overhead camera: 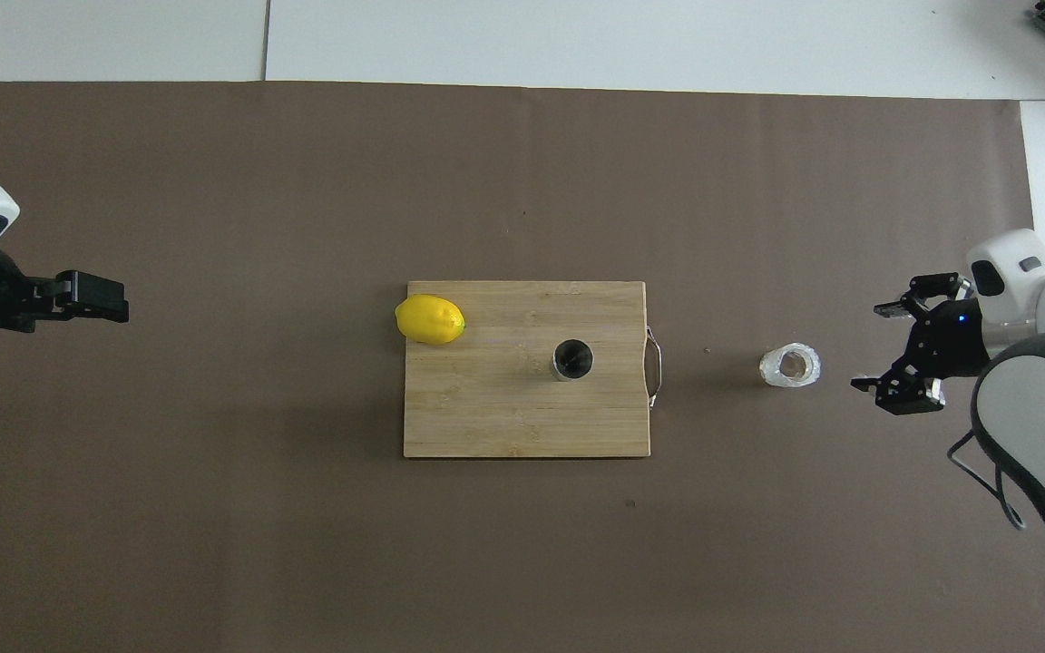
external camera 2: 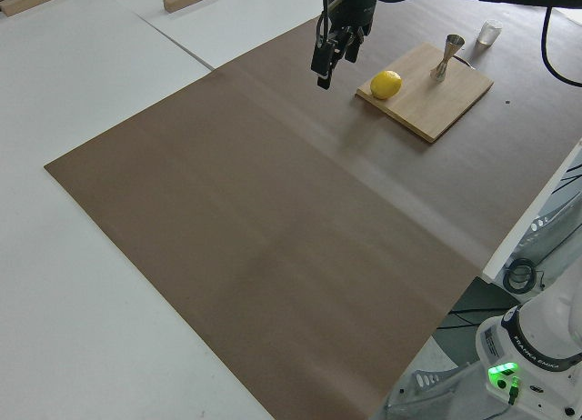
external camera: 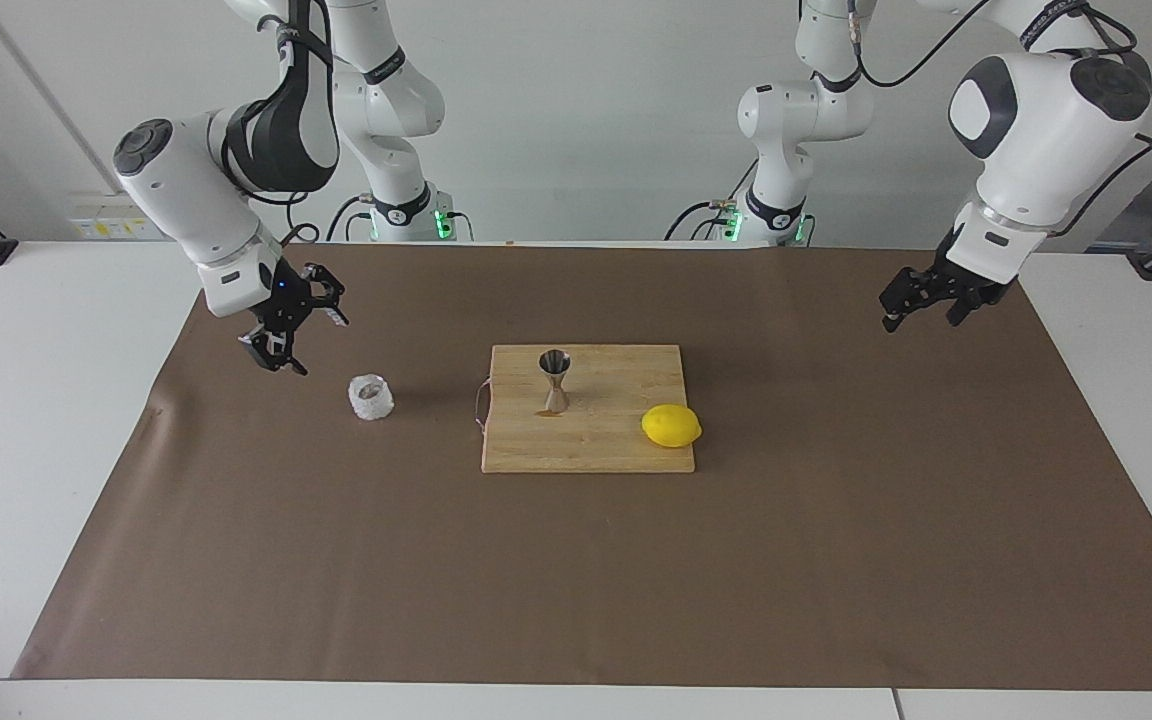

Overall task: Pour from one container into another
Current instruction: 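Close the right gripper around the small white cup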

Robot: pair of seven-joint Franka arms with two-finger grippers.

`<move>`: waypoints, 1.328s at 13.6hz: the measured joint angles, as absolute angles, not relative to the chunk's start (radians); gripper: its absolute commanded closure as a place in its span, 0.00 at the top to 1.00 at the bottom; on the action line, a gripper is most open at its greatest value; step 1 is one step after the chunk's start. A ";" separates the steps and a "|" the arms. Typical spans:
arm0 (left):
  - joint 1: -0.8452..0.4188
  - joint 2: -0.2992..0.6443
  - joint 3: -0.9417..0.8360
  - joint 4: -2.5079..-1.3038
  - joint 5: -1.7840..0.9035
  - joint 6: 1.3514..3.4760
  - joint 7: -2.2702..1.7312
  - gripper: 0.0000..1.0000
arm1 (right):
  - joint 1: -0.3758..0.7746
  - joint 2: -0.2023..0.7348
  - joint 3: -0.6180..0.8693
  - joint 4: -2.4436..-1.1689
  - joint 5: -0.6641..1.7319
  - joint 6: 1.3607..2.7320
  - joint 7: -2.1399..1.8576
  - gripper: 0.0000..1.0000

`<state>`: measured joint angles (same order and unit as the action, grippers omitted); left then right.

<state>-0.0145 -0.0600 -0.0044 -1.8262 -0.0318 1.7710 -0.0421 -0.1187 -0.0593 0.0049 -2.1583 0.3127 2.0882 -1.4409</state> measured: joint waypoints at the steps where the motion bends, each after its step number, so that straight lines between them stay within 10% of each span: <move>1: -0.010 -0.066 -0.004 -1.805 -0.032 1.742 -0.030 1.00 | -0.131 -0.048 0.005 -2.179 0.347 2.109 -1.511 1.00; 18: -0.032 -0.095 0.005 -1.668 -0.031 1.539 -0.018 1.00 | -0.189 0.164 0.004 -2.286 0.719 2.251 -2.130 1.00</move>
